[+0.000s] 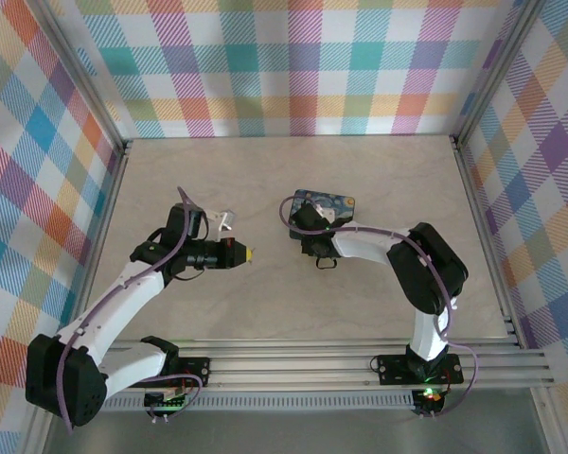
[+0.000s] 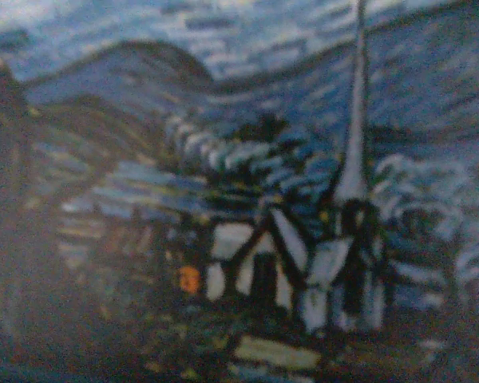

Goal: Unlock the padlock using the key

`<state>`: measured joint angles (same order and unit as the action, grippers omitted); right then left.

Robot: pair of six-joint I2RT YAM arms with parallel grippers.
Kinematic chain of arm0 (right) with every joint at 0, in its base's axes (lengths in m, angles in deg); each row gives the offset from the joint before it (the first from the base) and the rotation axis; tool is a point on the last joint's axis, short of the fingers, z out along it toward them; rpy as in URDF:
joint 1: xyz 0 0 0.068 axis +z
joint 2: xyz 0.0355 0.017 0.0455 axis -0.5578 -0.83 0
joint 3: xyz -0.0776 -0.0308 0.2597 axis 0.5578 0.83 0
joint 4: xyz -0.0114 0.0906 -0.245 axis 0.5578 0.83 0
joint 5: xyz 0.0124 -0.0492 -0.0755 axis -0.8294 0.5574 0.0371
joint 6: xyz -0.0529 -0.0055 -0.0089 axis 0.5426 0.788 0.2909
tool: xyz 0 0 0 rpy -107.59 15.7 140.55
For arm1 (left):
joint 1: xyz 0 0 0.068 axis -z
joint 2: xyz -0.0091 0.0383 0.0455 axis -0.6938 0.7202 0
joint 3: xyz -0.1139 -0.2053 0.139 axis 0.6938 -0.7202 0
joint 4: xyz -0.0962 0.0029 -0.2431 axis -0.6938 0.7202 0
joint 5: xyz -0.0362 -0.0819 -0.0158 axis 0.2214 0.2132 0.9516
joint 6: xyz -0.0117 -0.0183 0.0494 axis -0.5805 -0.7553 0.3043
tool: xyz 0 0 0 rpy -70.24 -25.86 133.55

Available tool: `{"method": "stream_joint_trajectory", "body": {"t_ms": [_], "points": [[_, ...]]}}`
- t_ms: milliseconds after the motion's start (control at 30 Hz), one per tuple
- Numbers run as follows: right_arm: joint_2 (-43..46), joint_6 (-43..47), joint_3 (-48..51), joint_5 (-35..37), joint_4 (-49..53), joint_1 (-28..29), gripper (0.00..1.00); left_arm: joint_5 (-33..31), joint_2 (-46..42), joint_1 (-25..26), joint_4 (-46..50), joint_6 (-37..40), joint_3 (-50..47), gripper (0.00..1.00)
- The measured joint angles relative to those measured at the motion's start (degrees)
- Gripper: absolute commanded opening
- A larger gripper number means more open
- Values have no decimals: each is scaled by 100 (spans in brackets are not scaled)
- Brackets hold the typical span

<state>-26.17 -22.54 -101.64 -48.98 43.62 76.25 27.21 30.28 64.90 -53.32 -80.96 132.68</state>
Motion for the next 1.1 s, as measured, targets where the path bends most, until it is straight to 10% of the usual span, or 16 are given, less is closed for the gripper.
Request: {"method": "stream_joint_trajectory", "body": {"t_ms": [333, 1100], "points": [[31, 133, 315, 247, -573, 0, 43, 127, -72, 0, 50, 83, -92, 0], [999, 1379, 1416, -116, -1436, -68, 0, 118, -643, 0, -28, 138, -658, 0]]}}
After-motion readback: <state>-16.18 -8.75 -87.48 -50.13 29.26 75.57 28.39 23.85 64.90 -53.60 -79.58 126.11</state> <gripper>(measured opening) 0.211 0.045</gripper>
